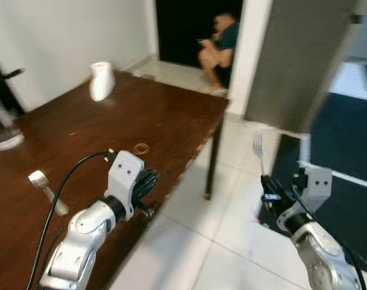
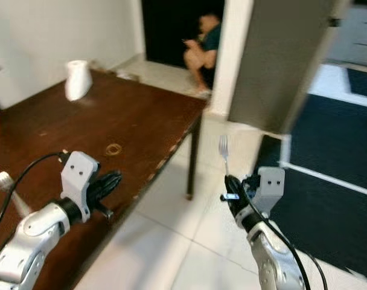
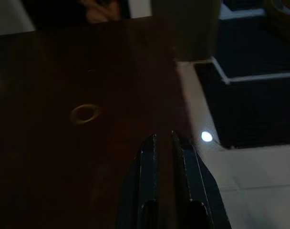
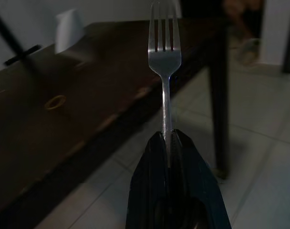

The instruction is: Setting the table

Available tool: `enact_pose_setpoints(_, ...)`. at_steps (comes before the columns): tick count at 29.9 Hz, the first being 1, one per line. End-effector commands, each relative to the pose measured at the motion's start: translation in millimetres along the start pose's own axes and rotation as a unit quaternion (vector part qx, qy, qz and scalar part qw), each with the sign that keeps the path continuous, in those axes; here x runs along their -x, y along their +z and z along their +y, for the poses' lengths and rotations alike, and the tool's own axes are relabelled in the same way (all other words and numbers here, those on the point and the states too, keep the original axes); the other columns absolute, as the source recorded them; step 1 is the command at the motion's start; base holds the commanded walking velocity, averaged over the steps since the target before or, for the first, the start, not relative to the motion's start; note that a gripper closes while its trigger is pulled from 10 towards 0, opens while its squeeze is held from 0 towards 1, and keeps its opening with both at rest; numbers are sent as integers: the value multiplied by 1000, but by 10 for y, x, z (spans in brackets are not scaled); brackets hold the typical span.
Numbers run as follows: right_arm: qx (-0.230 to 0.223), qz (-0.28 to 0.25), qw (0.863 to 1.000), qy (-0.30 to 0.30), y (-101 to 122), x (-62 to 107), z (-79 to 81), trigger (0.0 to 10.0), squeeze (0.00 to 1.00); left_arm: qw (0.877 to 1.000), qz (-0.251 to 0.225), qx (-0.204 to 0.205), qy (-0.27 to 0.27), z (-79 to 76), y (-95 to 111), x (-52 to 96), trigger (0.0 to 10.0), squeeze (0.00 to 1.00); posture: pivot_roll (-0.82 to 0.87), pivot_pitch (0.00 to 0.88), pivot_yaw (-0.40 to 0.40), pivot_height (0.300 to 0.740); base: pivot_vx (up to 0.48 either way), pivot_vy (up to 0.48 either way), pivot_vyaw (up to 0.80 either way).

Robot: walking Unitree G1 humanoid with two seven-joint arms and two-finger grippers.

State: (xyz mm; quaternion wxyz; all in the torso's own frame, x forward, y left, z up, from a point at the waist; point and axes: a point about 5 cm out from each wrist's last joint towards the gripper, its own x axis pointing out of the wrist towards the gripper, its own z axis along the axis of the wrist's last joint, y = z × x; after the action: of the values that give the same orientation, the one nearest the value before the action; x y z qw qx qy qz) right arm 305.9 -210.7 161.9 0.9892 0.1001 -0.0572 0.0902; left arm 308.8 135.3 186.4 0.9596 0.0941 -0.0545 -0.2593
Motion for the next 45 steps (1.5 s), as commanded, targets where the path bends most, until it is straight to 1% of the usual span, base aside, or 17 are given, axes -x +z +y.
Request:
enact_pose_setpoints(1,-10,1,1000,0,-19,4,18,10000,0,1000,14,-1,1,-3,-44,26,10000,0,68,92,58,740,0,0,800)
enact_pose_setpoints(15,-27,-2,1000,-1,-19,1,18,10000,0,999,31,-7,15,34,-62,11,10000,0,71,91,64,740,0,0,800)
enact_pose_setpoints(20,-39,-6,999,10,-3,-7,45,10000,0,999,36,-4,27,65,-59,-6,10000,0,72,89,65,740,0,0,800)
enact_pose_setpoints(30,-44,-9,999,20,3,-16,77,10000,0,998,42,-4,40,107,-66,-24,10000,0,72,81,68,740,0,0,800)
enact_pose_setpoints(45,-46,-8,999,16,7,-17,62,10000,0,997,53,-1,59,150,-98,-46,10000,0,69,77,65,740,0,0,799)
